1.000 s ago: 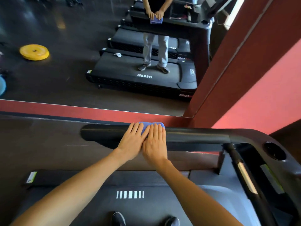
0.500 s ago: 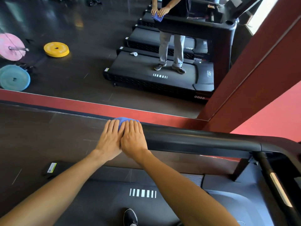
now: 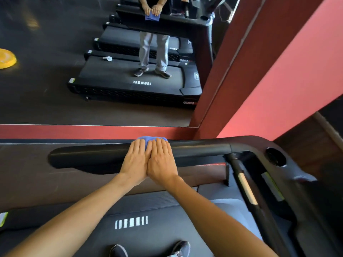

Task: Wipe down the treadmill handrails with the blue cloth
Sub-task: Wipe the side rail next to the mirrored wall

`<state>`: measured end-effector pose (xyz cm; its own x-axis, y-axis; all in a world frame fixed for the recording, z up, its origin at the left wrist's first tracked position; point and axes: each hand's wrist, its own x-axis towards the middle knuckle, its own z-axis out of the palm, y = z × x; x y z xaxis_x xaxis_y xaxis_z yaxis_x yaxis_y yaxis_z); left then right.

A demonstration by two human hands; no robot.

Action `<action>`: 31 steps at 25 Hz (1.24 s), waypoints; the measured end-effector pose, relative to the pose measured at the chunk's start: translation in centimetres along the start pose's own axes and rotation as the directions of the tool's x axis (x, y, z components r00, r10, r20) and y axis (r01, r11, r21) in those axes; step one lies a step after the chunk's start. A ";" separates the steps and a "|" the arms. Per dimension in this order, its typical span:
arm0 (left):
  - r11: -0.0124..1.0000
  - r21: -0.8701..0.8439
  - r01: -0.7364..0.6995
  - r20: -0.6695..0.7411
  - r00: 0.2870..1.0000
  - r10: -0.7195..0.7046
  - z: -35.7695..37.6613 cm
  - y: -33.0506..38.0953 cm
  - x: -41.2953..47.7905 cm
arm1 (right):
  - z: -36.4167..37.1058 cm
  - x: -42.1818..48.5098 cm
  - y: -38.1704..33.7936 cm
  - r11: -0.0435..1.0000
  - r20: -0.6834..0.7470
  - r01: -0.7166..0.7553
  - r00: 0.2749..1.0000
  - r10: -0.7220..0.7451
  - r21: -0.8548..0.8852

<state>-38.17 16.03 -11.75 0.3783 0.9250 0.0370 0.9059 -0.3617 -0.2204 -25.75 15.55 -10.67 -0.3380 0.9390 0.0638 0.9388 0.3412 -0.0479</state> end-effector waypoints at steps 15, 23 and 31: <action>0.982 0.092 -0.167 0.012 0.986 0.166 -5.3 21.5 13.1 | -0.2 -6.9 23.6 0.956 -0.023 -0.282 0.960 0.281 -0.083; 0.978 0.093 -0.187 -0.032 0.981 0.191 -3.4 12.1 8.1 | -0.3 -4.6 13.1 0.968 -0.014 -0.246 0.969 0.245 -0.051; 0.991 0.043 -0.130 0.019 0.991 0.129 0.0 -6.4 -2.3 | 0.4 1.0 -5.9 0.999 0.017 -0.038 0.999 0.038 -0.003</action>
<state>-44.87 16.21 -10.40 0.4882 0.8727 -0.0102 0.8403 -0.4732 -0.2647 -31.70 14.51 -10.70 -0.3033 0.9519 0.0445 0.9511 0.3052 -0.0471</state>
